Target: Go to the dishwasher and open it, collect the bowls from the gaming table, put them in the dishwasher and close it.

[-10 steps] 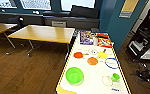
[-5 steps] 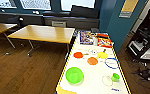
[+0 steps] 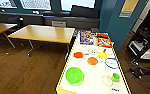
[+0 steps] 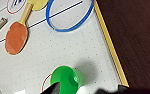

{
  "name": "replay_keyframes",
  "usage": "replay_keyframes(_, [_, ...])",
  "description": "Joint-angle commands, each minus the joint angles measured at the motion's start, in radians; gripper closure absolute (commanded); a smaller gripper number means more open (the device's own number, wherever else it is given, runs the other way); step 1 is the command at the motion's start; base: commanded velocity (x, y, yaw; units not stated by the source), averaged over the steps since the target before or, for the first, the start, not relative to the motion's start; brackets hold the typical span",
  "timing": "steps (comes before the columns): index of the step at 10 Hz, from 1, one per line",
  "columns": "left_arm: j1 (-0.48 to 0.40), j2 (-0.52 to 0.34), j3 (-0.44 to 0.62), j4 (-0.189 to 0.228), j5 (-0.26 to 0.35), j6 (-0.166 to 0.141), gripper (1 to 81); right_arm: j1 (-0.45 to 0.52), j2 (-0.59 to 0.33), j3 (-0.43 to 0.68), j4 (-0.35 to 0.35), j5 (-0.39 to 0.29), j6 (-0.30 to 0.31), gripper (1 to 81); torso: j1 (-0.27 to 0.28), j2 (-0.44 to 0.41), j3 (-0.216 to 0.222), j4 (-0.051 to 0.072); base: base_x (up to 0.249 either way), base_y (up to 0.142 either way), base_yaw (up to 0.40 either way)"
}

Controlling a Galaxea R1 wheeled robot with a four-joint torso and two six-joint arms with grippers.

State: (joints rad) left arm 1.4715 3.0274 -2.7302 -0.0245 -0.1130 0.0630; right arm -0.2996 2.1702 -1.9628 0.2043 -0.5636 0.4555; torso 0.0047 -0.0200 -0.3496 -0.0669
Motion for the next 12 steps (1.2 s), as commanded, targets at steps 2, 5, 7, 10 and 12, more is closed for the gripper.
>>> replay_keyframes(2, [-0.004, -0.002, 0.000, -0.009, 0.067, 0.000, 1.0, 0.102, -0.008, -0.049, 0.020, -0.001, 0.005, 1.0, 0.000, 0.000, 0.000, 0.000, 0.000, 0.000, 0.000])
replay_keyframes(5, [-0.004, -0.002, 0.000, -0.009, 0.067, 0.000, 1.0, 0.102, 0.041, -0.103, 0.026, -0.001, 0.014, 1.0, 0.000, 0.000, 0.000, 0.000, 0.000, 0.000, 0.000])
replay_keyframes(7, [-0.004, -0.004, 0.000, -0.009, 0.067, 0.000, 1.0, 0.099, 0.076, -0.140, 0.026, -0.001, 0.014, 1.0, 0.000, 0.000, 0.000, 0.000, 0.000, 0.000, 0.000])
replay_keyframes(10, [-0.004, -0.002, 0.000, -0.009, 0.067, 0.000, 1.0, 0.088, 0.102, -0.172, 0.027, 0.001, 0.029, 1.0, 0.000, 0.000, -0.001, 0.000, 0.000, 0.000, 0.000])
replay_keyframes(12, [-0.004, -0.004, 0.000, -0.009, 0.067, 0.000, 1.0, 0.081, 0.116, -0.191, 0.027, 0.001, 0.031, 1.0, 0.000, 0.000, -0.001, 0.000, 0.000, 0.000, 0.000])
